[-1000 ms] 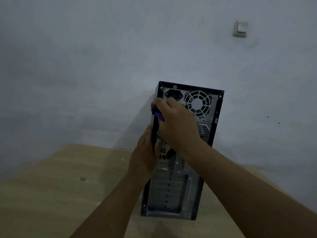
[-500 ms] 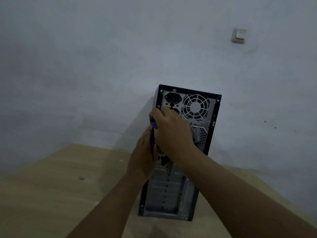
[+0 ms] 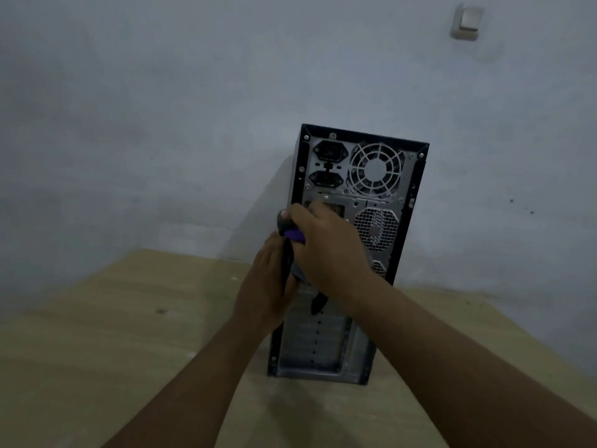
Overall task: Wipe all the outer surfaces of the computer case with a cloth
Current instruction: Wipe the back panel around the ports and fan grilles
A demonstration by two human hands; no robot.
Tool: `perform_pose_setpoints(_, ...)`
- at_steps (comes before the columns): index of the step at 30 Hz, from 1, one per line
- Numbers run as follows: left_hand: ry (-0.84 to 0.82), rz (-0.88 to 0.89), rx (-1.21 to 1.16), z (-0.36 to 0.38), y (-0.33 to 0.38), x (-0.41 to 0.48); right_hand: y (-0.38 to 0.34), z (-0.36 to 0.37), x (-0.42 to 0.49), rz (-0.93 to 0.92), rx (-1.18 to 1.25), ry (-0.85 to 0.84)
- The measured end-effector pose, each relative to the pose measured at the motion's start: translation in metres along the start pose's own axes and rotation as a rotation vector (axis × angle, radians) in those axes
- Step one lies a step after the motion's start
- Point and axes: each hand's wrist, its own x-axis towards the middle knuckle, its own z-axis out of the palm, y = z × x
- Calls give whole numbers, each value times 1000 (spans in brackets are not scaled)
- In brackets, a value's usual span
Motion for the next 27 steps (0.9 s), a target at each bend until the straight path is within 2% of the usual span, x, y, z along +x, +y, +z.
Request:
perform_pose_setpoints(4, 32, 27, -67, 11, -12, -27, 1, 19, -22, 44, 87, 20)
perform_pose_setpoints(6, 38, -33, -93, 20, -18, -44, 0, 27, -31, 49, 114, 12)
perform_pose_setpoints(12, 14, -196, -133, 49, -35, -90, -5, 49, -65, 94, 143, -107)
perform_pose_setpoints(17, -42, -168, -215, 53, -36, -101, -9, 69, -93, 157, 193, -194)
perform_pose_setpoints(20, -12, -335, -361, 55, -35, -105, -14, 76, -104, 220, 248, -167)
perform_pose_setpoints(22, -23, -366, -391, 57, -38, -106, -17, 81, -109, 248, 282, -124)
perform_pose_setpoints(25, -62, -263, -154, 57, -42, -107, -21, 90, -120, 287, 314, -127)
perform_pose_setpoints(27, -84, -277, 51, 54, -46, -107, -23, 97, -130, 306, 331, -134)
